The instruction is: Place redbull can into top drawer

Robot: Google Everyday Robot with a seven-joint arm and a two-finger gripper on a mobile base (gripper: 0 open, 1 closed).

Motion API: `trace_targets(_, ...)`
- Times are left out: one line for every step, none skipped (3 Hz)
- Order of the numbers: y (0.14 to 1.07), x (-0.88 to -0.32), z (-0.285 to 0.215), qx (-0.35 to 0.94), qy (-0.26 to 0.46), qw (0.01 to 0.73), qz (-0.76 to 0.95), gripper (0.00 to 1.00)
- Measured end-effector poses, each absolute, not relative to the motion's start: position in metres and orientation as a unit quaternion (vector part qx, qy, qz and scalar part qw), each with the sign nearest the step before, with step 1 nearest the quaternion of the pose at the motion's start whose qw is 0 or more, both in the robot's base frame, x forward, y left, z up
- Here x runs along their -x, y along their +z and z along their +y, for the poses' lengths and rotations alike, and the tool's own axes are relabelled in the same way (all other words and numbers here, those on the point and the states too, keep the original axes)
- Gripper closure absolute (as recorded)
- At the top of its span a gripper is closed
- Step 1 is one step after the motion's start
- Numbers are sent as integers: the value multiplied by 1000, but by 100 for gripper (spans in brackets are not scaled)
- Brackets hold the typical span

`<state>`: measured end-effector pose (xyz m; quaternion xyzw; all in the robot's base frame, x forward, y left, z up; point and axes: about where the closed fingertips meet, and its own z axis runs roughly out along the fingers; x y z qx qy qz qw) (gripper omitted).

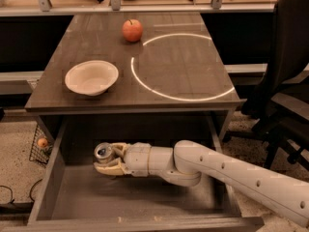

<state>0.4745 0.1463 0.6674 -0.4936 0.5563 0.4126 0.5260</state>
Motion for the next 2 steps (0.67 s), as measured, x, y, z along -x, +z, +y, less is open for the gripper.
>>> trace_targets(668,-474,146,494,413,526,556,35)
trace_targets(668,-474,148,494,414,526,555,12)
